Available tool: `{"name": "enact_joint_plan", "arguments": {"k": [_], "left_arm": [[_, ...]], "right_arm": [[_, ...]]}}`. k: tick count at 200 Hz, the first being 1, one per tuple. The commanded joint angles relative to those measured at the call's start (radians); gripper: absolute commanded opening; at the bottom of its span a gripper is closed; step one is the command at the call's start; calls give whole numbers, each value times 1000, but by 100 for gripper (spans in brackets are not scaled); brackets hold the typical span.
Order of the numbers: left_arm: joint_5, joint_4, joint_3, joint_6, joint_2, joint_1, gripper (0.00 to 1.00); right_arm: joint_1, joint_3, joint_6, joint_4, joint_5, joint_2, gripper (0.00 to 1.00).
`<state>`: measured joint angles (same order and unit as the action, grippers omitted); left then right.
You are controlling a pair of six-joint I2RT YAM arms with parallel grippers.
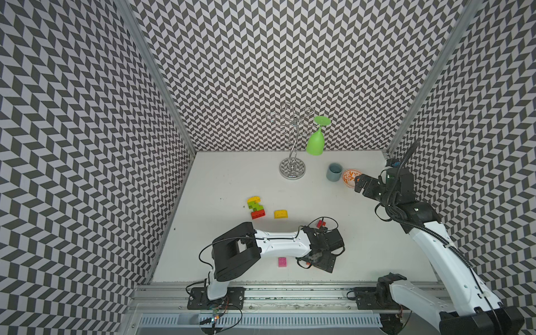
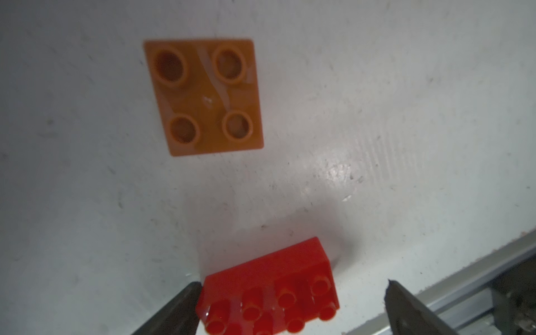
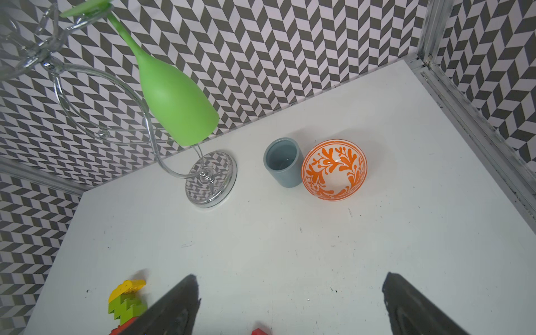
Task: Assemble the letter s with lego
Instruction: Pick up the lego brick from the center of the board.
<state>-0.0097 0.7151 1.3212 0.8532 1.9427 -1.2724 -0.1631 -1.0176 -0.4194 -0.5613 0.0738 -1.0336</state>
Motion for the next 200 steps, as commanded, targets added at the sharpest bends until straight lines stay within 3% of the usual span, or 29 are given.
{"name": "enact_joint_plan", "arguments": {"k": [1,31,64,120,148,200], "left_arm": [[-22,57,21,51,31,-7,98],[-35,60,17,67,51,-5,92],[-54,75,25,80,73,-1,74],[-133,149,54,76,54,19,55],[-194,173,43,45,-18,117,51],[-169,104,39,-51,-52,320,47]], "right_arm": [[10,25,19,10,-38,15,99],[16,36,37,18,-54,23,99],[18,47,42,31,-79,39,99],[18,50,43,40,-106,41,98],[18,48,44,43,-143,40,97],[18,69,41,61,-188,26,96]]}}
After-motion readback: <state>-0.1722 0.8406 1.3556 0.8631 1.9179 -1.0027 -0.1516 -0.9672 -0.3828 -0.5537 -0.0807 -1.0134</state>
